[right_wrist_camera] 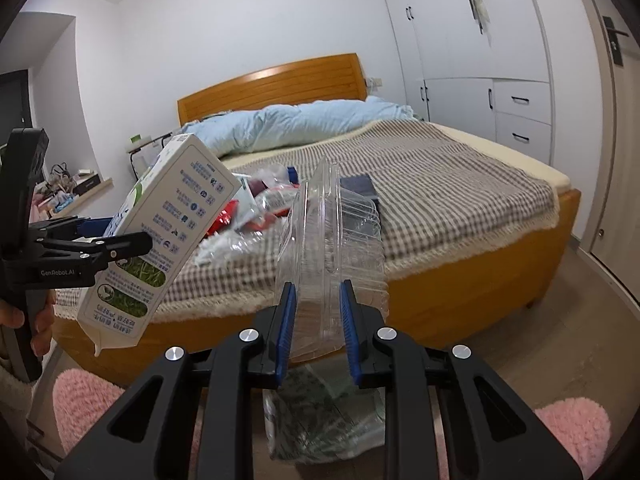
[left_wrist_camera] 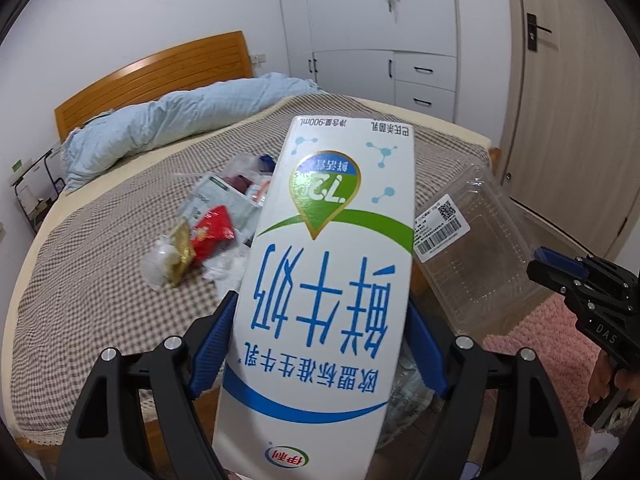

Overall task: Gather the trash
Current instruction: 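Carry the carton and clamshell in both tools over the floor trash bin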

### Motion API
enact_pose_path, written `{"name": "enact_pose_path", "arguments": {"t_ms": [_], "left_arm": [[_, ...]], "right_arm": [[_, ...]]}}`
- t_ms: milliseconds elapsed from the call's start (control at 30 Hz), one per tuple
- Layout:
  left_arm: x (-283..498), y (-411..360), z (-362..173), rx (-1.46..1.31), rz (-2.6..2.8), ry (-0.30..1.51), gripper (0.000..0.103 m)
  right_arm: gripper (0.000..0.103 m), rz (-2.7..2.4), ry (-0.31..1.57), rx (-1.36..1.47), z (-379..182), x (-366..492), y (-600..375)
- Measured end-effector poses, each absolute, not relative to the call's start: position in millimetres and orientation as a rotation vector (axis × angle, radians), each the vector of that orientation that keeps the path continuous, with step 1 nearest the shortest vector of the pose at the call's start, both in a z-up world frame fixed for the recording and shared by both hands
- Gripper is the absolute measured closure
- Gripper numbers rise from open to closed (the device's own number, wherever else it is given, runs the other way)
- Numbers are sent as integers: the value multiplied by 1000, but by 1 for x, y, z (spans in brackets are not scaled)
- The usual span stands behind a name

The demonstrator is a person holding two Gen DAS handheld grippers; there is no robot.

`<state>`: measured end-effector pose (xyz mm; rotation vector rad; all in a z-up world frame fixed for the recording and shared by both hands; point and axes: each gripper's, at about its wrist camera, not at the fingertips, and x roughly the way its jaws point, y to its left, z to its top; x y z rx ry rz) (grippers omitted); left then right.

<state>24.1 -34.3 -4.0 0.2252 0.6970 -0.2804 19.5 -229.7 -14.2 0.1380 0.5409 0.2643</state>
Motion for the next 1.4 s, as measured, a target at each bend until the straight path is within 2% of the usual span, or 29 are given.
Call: {"name": "enact_pose_path", "arguments": {"t_ms": [733,1400], "left_arm": [[18,-82,-71,301,-352,797,27],[52,-116,-162,360,-450,926,27]], "right_arm": [[80,201,673,163,-63,1,-264],[80,155,808,146,-118,23,-274]]}}
